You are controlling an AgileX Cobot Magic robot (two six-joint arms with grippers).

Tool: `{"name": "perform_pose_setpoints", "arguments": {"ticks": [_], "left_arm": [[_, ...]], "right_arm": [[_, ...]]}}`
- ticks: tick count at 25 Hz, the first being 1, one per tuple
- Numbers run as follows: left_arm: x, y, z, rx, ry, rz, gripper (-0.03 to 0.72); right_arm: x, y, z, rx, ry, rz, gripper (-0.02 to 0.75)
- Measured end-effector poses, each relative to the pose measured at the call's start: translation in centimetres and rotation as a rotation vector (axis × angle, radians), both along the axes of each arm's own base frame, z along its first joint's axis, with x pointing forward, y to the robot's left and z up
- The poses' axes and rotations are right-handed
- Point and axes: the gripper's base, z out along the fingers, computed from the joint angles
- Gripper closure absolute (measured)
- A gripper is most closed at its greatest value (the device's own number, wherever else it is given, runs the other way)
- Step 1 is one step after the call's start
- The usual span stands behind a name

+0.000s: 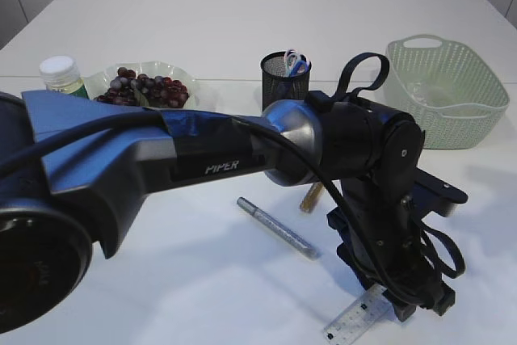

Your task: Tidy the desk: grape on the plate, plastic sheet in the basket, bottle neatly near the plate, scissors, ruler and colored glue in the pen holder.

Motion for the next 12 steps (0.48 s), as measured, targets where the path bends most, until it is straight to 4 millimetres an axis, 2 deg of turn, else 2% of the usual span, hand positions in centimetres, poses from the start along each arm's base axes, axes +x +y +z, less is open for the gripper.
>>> {"name": "perform_pose_setpoints", "arguments": {"ticks": [12], "left_arm": [[0.00,0.00,0.00,0.000,0.000,0.000,0.274]], "right_arm": [[-0.22,0.07,0.39,-0.005,-0.016,0.001,0.426]]}}
